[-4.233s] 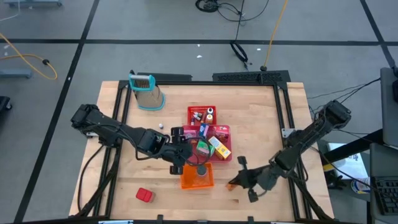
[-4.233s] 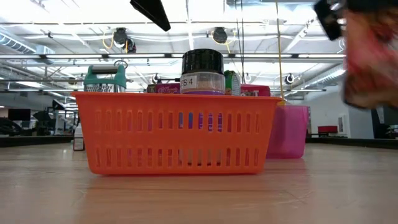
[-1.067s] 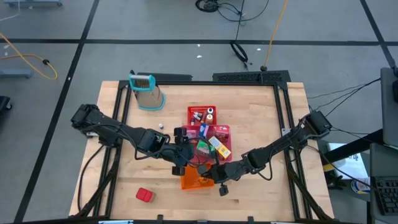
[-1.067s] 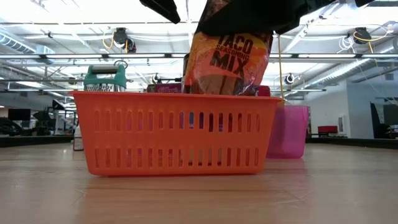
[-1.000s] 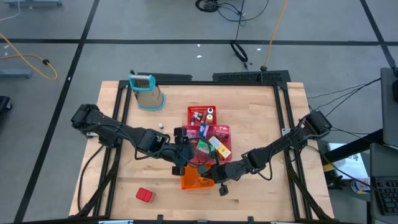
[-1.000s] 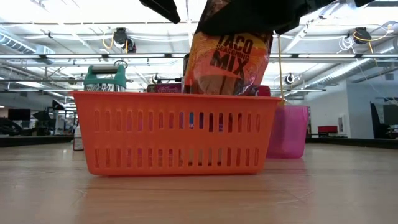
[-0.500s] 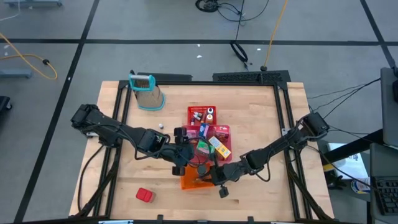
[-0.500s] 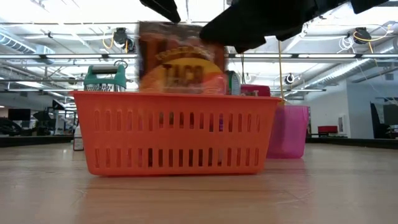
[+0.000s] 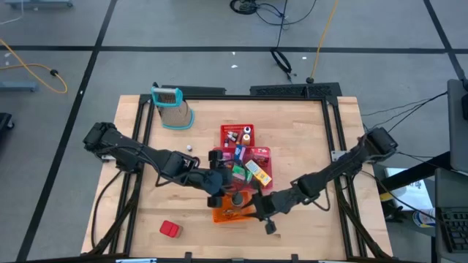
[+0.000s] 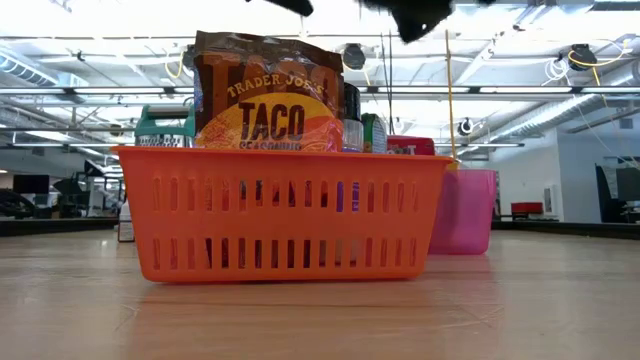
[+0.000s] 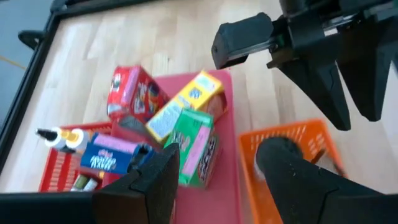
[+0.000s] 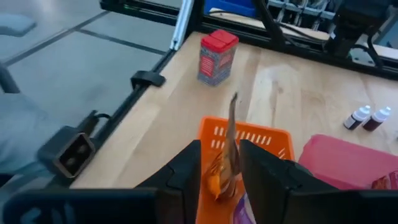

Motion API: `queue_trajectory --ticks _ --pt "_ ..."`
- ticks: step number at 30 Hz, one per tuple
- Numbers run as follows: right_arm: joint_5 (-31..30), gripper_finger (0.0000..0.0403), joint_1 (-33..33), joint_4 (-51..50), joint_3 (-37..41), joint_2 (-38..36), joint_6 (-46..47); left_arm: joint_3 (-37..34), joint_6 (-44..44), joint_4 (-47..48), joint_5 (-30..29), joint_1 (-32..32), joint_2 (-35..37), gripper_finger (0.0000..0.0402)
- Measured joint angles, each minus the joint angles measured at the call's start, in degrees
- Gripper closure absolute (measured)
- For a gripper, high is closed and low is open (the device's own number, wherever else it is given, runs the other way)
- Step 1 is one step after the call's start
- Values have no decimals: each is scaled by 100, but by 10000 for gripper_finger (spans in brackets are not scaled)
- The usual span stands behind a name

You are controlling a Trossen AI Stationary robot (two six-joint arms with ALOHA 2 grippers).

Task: Pick & Place Kitchen Items
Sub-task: Put the red seasoning can into the orange bin

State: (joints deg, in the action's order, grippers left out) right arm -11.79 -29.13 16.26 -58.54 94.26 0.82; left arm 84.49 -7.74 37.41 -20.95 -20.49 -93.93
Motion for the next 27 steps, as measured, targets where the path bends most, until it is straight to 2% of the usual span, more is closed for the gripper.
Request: queue_trajectory --ticks 10,14,17,20,27 --pt "-11 308 -345 -961 -2 -685 50 0 3 -1298 0 22 0 176" --pt "-11 308 -412 -1004 -2 -684 48 2 -361 -1403 67 14 2 176" --pt "-11 311 -417 -1050 -2 -689 74 2 -270 -1408 142 -2 2 176" --pt "-11 313 -415 -1120 -2 -684 220 2 -230 -1319 17 19 2 176" --pt "-9 314 -415 -1234 -2 -687 353 2 -1418 -21 -155 -40 2 176"
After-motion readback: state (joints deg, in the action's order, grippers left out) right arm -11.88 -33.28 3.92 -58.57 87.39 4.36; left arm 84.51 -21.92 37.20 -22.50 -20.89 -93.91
